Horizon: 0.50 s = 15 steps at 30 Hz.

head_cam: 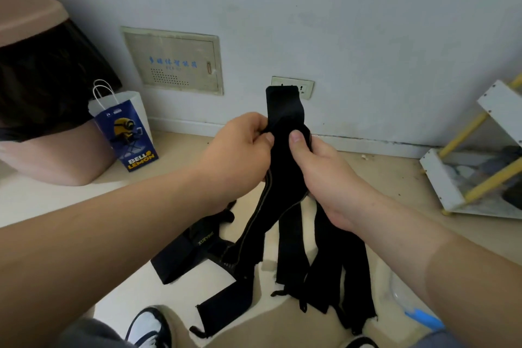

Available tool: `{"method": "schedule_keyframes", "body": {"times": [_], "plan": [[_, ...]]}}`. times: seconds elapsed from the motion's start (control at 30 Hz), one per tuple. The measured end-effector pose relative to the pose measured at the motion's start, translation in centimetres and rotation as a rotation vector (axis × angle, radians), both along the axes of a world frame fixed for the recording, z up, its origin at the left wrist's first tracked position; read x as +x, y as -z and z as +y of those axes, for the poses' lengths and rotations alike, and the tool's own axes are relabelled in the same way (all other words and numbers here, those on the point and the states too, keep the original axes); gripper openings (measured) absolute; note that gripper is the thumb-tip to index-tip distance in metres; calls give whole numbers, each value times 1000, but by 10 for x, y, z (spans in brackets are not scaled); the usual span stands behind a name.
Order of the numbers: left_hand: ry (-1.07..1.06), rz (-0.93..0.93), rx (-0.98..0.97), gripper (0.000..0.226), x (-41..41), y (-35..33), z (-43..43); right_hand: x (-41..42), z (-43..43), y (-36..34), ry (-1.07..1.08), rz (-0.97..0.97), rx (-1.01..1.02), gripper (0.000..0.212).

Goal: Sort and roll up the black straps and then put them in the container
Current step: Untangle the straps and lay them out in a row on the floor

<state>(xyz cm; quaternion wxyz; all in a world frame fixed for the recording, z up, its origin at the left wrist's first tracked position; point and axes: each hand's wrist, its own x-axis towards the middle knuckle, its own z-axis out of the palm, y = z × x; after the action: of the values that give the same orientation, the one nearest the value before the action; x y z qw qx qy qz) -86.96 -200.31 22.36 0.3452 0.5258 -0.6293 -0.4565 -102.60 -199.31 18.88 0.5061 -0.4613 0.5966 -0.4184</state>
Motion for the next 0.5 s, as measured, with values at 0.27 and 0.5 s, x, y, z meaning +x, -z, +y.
{"method": "schedule_keyframes", "body": {"times": [0.27,0.5], "plan": [[-33,159,166,20,-9,-3,21,8,11,-9,-37,9,26,40],[28,20,165,34,-15,-5,39,-4,12,-32,119,-55,-9,36]]}}
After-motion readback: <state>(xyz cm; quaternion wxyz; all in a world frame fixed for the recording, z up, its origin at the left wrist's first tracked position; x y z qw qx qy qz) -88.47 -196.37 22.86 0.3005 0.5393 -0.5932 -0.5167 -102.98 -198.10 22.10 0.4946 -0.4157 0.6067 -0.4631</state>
